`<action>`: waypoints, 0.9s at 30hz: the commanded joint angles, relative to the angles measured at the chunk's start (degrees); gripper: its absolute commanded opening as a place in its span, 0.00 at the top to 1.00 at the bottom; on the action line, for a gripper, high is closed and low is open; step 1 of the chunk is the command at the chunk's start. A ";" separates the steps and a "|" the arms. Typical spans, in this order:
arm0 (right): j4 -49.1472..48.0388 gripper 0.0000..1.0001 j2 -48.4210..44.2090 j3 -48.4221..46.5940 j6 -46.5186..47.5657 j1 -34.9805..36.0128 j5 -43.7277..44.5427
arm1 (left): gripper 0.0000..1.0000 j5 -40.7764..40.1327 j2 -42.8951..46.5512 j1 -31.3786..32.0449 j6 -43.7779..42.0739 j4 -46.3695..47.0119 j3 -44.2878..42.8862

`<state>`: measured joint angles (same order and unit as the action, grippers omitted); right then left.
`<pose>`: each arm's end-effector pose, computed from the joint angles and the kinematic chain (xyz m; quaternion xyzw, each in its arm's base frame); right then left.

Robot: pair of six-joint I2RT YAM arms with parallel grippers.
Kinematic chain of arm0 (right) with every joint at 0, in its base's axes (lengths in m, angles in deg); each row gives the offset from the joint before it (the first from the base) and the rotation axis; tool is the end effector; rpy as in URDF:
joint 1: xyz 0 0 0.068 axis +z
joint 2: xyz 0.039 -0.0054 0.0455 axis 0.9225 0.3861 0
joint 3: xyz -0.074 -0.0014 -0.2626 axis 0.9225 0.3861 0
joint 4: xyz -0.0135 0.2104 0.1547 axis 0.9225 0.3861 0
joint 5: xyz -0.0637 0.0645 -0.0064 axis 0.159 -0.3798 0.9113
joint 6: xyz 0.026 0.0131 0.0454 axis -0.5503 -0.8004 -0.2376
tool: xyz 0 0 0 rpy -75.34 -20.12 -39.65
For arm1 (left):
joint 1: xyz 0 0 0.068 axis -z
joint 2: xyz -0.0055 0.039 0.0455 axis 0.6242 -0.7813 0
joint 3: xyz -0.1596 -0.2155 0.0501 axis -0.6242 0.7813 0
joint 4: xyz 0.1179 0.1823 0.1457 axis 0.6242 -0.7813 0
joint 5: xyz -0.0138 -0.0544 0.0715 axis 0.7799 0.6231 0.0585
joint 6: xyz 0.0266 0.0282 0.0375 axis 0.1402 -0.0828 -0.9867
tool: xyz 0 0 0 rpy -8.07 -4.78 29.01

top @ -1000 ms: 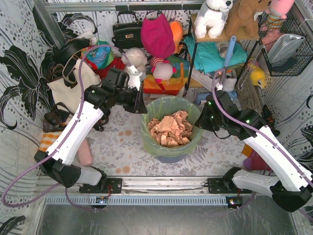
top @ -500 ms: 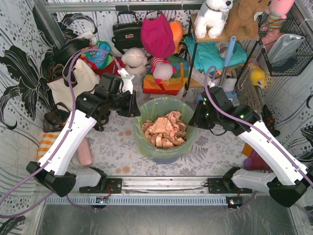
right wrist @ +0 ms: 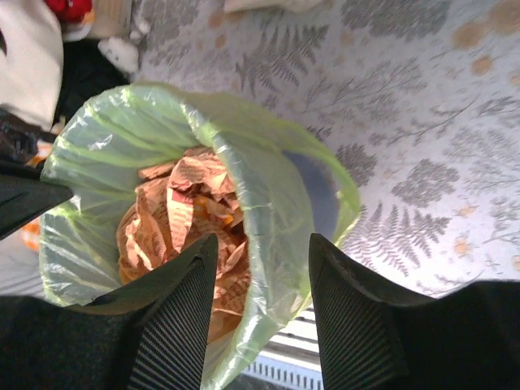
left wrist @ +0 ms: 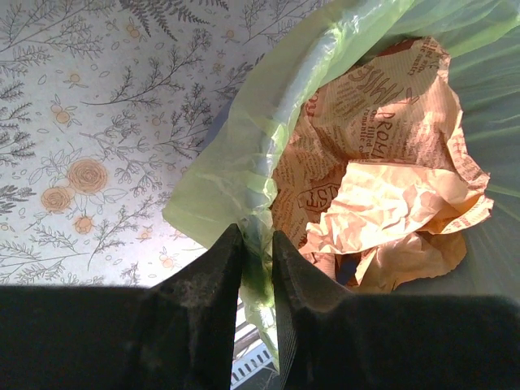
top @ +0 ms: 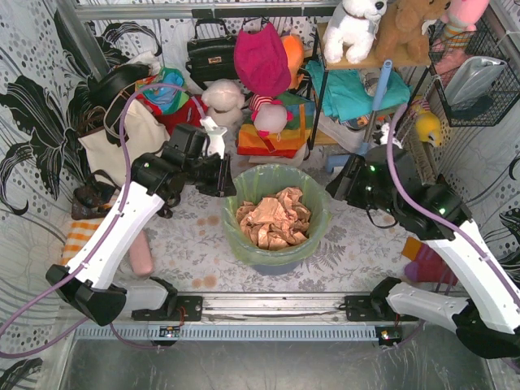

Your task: Tie the trash bag

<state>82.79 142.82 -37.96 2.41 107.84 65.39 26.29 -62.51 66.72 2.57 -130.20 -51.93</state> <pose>0.1381 0.1095 0.4344 0.0908 0.8671 0.2742 0.4058 0.2129 -0.1257 0.3925 0.1817 0.9045 -0.2571 0.2878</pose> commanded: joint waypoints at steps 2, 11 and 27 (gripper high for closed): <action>6.14 0.52 -1.67 -0.44 2.15 0.31 13.00 | 0.69 -1.43 -0.16 0.12 0.17 1.95 -3.21; -0.51 0.52 -6.78 14.59 0.28 0.31 10.57 | 0.47 -10.62 5.60 0.09 6.02 1.73 -4.42; -1.38 0.55 -2.66 13.47 2.99 0.31 11.48 | 0.42 -20.93 32.88 0.03 30.08 5.56 26.33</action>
<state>82.03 139.35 -22.69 3.68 107.84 75.62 2.12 -31.05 66.72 25.55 -130.53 -35.19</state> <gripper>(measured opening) 0.451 0.574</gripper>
